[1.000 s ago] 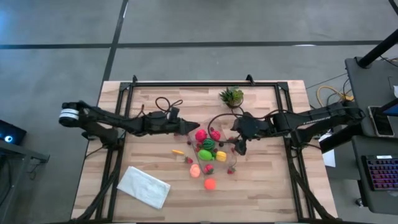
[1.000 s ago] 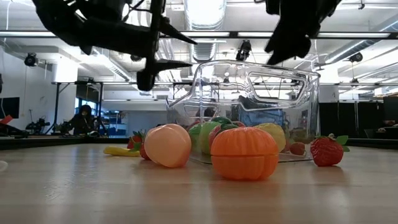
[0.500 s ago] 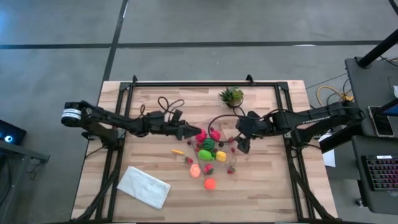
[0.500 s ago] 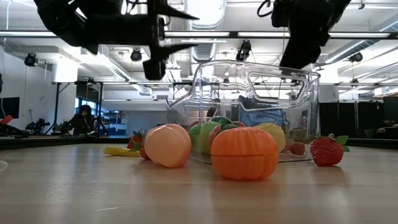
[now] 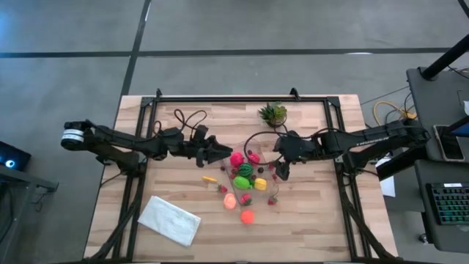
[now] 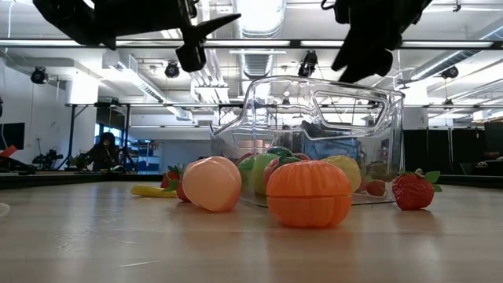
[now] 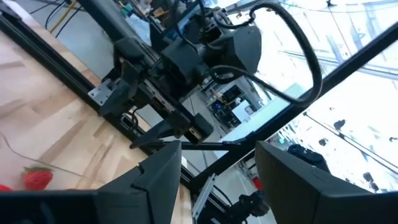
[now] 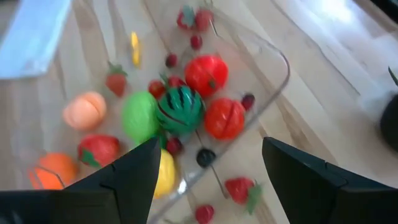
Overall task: Pick and placing Produce into tupperware
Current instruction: Put the red strawberry into the transparent bin
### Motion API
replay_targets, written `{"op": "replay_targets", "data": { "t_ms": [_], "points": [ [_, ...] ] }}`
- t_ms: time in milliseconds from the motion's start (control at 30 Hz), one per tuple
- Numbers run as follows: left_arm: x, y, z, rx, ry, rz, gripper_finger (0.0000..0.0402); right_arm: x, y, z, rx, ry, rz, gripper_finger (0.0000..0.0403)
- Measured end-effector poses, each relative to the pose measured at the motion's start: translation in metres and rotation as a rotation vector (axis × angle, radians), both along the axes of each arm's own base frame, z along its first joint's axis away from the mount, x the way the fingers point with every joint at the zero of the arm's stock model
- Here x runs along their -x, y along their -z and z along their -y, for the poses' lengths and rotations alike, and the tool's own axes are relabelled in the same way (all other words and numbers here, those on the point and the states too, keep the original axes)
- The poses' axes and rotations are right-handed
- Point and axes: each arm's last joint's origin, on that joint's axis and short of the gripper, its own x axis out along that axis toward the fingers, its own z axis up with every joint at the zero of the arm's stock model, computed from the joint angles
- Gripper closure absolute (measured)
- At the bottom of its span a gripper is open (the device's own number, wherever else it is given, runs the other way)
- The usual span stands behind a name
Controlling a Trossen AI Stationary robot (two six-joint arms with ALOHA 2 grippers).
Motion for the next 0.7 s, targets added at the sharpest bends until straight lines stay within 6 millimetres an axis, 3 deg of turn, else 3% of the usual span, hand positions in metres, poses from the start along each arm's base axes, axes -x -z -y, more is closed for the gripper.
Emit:
{"op": "replay_targets", "data": {
  "t_ms": [333, 467, 567, 700],
  "points": [
    [0.003, -0.006, 0.0, -0.024, -0.006, 0.02, 0.021, -0.011, -0.013, -0.001, -0.023, 0.008, 0.178, 0.0131],
    [0.003, -0.007, 0.0, -0.03, -0.007, 0.025, 0.021, -0.013, -0.015, 0.002, -0.053, 0.154, 0.23, 0.0138],
    [0.003, -0.007, 0.0, -0.03, -0.008, 0.025, 0.021, -0.011, -0.011, 0.015, -0.128, 0.216, 0.192, 0.0144],
    [0.003, -0.007, 0.0, -0.03, -0.008, 0.026, 0.021, -0.01, -0.002, 0.027, -0.194, 0.138, 0.088, 0.015]
  ]
}}
